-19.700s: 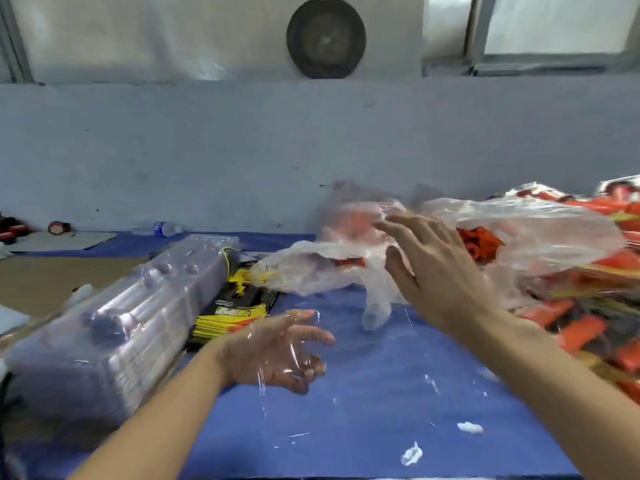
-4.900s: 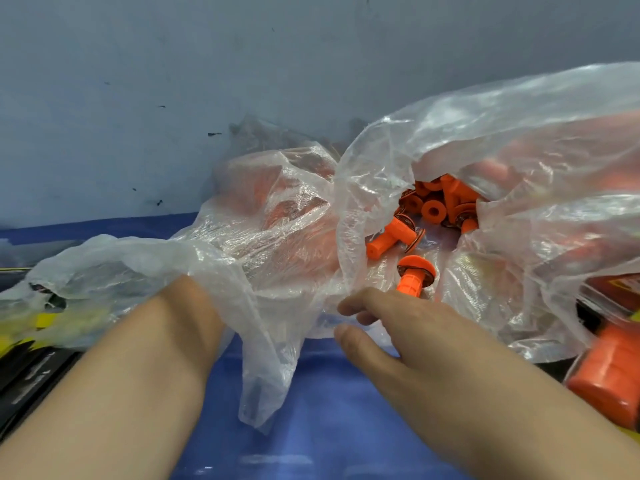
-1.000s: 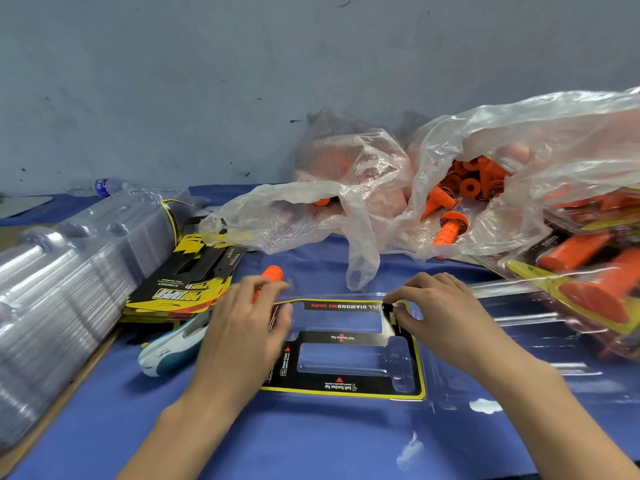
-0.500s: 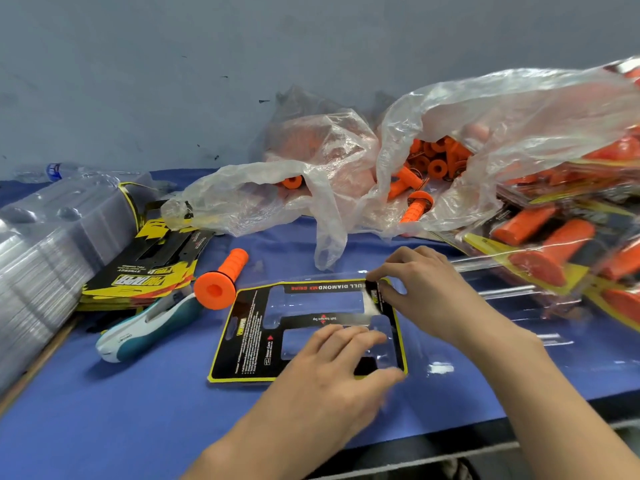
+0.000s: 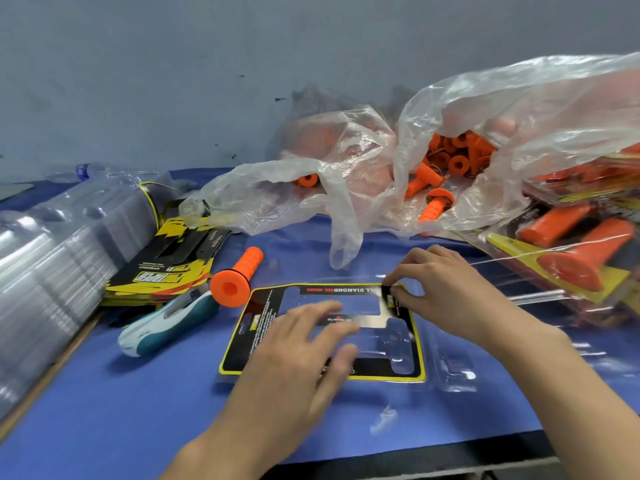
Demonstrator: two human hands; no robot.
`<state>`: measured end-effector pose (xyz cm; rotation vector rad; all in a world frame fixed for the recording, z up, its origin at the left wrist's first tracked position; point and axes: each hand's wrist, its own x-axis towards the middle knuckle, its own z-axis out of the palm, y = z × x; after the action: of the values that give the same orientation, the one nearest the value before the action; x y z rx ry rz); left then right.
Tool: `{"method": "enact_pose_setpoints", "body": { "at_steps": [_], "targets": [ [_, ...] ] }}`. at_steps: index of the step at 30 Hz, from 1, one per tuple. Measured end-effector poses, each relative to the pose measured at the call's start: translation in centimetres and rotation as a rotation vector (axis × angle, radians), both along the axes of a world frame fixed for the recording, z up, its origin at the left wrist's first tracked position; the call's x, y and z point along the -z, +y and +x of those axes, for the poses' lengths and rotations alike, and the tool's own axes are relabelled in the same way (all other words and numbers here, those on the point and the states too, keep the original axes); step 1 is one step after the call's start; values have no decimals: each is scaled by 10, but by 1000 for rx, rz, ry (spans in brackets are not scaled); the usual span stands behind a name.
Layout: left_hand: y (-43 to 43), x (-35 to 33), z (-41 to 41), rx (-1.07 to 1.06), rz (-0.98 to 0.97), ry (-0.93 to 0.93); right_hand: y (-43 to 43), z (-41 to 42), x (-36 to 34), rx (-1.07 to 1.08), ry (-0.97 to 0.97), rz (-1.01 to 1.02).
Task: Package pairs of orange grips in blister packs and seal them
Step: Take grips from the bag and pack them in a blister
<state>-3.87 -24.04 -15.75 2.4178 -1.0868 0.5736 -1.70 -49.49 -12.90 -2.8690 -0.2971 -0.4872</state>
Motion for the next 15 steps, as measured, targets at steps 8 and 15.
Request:
{"method": "enact_pose_setpoints", "body": {
  "at_steps": [8, 15],
  "targets": [
    [67, 9, 25, -254, 102, 164, -2, -6, -2, 0, 1, 8],
    [76, 6, 26, -209, 119, 136, -2, -11, -4, 22, 28, 9]
  ]
}}
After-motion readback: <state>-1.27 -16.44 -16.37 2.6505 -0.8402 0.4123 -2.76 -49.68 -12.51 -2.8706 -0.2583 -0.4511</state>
